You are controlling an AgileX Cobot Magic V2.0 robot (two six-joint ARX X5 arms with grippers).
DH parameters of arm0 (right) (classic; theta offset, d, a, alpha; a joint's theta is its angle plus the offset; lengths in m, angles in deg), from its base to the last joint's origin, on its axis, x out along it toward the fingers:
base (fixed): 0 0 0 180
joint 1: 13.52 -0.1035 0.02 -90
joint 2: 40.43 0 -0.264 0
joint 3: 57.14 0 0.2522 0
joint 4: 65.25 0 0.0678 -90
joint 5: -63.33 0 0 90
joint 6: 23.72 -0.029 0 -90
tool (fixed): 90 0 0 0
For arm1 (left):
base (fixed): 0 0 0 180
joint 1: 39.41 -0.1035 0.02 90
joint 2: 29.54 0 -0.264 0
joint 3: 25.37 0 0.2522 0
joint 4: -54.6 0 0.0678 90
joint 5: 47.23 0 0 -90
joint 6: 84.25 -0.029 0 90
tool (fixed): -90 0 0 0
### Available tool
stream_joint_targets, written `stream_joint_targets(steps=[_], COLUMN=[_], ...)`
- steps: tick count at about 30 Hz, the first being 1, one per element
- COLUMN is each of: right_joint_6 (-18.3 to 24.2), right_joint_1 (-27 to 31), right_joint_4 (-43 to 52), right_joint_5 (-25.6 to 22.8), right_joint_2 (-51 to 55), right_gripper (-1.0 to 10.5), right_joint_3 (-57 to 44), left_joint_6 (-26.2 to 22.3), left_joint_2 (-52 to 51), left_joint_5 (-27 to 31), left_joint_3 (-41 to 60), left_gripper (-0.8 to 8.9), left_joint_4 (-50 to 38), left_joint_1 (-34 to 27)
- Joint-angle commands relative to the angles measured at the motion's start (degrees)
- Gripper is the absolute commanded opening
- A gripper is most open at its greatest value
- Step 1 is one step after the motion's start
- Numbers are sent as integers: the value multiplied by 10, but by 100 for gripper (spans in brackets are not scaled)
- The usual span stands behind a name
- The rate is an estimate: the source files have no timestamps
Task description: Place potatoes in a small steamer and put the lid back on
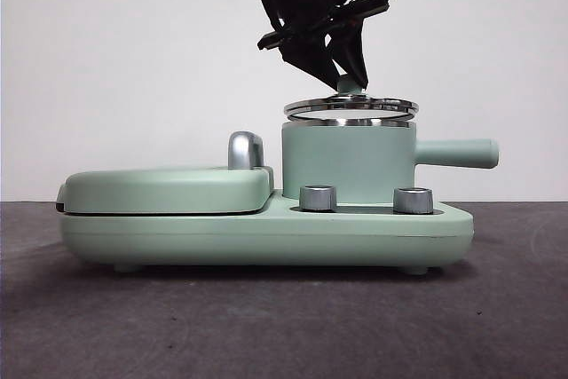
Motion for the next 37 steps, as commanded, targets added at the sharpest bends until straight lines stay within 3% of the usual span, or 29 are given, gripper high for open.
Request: stream_joint_targets(steps=[1, 17, 30, 37], right_joint_6=[-5, -6, -8, -8], right_joint_1=[-4, -4, -4, -4], right_joint_4=[7, 7, 35, 35], right_joint_5=[-7, -13, -13, -13], right_joint_2=[-1, -1, -1, -1], right_gripper=[412, 413, 413, 413], right_joint_3=[5, 5, 5, 5], left_joint_6=[-3, -5, -8, -90], left_joint_2=[9, 36, 38, 38], left_joint_5=[2, 4, 3, 3], left_joint_3=[-21, -21, -21, -21], left_gripper=[5, 5, 5, 5], left_joint_4=[-5, 1, 80, 96], left_joint_1=[6, 4, 6, 2])
